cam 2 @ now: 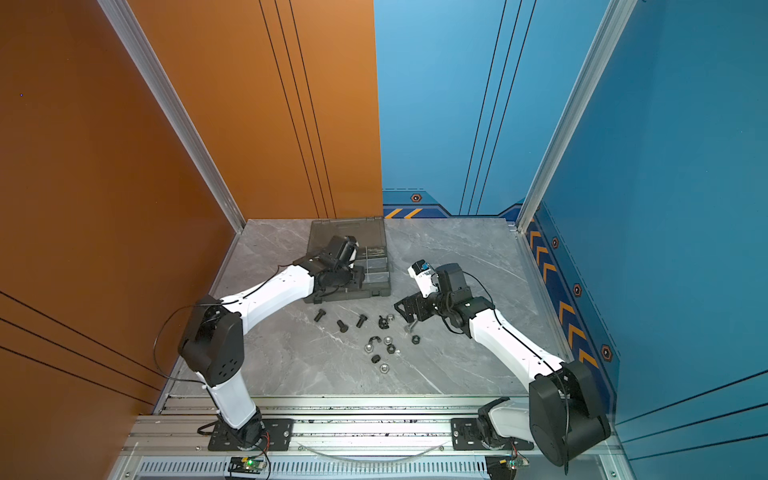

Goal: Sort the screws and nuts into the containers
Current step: 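Move the left gripper back down to the pile of nuts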

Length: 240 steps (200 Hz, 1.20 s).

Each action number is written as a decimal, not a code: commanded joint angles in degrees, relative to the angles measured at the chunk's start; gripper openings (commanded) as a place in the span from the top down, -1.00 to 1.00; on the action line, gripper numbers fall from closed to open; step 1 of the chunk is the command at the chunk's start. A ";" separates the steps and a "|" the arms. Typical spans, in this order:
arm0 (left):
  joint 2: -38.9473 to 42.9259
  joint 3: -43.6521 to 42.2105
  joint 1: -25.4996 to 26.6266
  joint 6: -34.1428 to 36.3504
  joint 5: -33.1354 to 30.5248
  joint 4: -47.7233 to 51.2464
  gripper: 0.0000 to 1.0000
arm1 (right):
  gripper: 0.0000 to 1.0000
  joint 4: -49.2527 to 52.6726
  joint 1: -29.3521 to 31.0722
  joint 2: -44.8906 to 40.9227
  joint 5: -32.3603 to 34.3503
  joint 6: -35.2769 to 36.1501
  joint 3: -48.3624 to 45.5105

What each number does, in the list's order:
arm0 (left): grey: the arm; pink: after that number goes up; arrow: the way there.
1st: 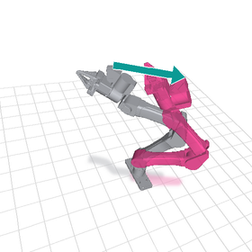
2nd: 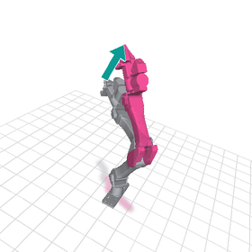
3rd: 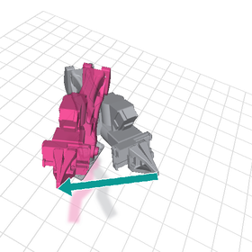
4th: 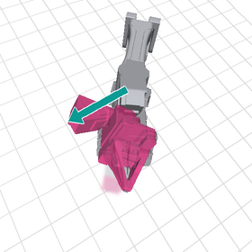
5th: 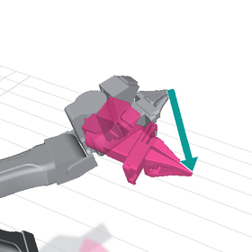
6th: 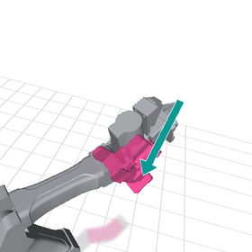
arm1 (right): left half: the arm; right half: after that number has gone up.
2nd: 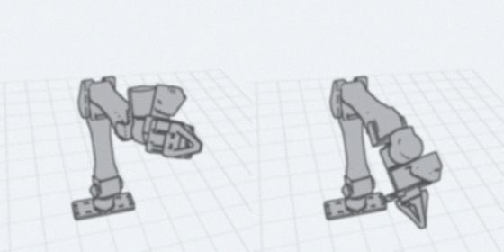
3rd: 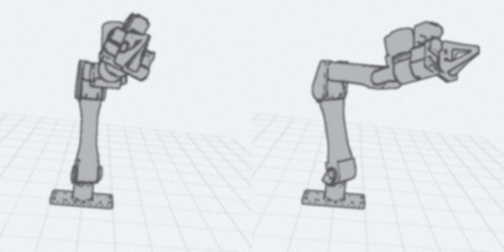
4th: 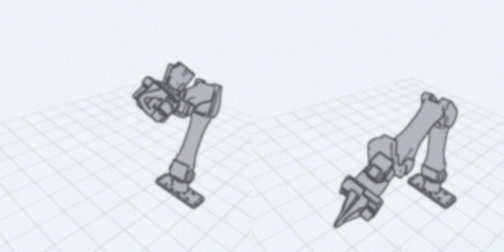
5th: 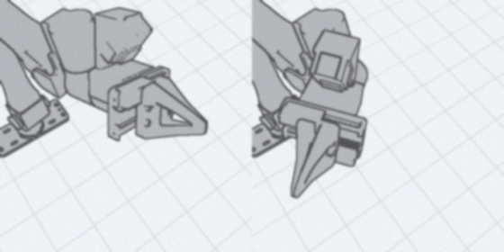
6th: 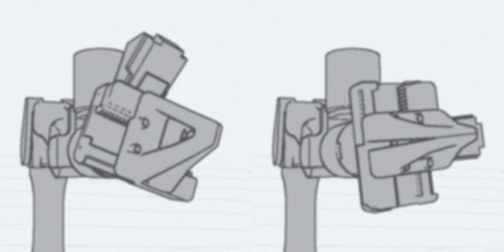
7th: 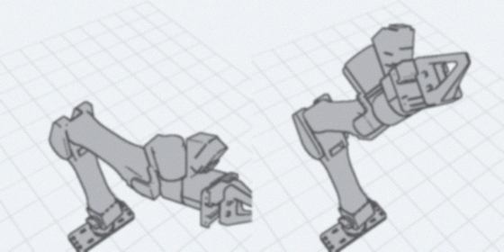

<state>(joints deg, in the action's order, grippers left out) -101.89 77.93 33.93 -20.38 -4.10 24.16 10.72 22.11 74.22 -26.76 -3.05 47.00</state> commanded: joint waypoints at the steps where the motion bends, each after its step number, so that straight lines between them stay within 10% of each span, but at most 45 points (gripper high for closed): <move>1: 2.75 -4.49 3.02 3.54 2.61 -0.26 -0.13 | -0.91 0.04 -0.75 -1.50 1.45 -0.20 -0.73; 90: 7.48 -14.95 10.77 13.61 5.38 -1.11 -0.23 | -0.91 -0.63 -2.53 -2.50 4.14 -0.91 -1.96; 240: -3.11 -8.31 20.69 22.86 -6.30 5.50 -0.18 | -0.90 -3.89 -7.16 -5.49 5.27 -4.32 -5.25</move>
<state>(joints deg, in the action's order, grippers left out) -102.91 67.44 53.80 0.67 -6.28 26.11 7.88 15.29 69.63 -22.59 -6.48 42.57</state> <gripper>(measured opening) 0.592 0.951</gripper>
